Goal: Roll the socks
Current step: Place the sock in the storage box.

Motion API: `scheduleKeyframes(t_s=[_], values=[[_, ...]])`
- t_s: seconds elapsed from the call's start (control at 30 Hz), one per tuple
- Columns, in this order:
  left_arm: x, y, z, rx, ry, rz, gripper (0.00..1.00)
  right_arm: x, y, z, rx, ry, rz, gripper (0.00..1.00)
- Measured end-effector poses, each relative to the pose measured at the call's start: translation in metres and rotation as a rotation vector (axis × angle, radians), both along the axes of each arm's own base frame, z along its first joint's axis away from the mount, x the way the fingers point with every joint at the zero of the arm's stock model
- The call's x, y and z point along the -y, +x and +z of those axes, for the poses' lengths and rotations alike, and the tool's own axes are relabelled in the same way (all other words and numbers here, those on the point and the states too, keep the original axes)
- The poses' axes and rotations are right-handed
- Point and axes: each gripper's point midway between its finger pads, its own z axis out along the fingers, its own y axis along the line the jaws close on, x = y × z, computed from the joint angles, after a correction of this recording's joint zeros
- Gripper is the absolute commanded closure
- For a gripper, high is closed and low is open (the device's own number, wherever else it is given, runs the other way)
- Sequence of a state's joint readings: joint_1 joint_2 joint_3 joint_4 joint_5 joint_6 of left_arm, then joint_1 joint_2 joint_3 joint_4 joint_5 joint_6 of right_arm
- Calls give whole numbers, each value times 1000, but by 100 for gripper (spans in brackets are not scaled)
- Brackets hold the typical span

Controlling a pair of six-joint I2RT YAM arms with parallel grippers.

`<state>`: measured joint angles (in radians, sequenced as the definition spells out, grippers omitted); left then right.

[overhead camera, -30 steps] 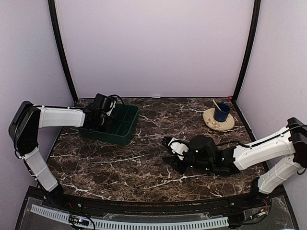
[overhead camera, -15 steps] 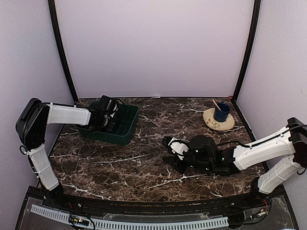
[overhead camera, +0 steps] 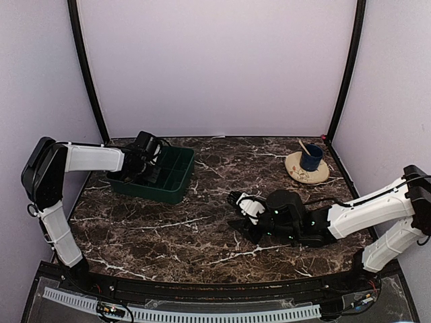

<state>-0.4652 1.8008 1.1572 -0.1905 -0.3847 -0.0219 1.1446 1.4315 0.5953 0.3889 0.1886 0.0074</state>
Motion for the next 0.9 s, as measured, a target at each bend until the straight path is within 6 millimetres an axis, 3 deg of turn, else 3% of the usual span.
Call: scheduleKeyframes(t_s=[0.9], values=[[-7,-16,-28,-234,-325,1,95,-4,2,7,9,12,3,59]])
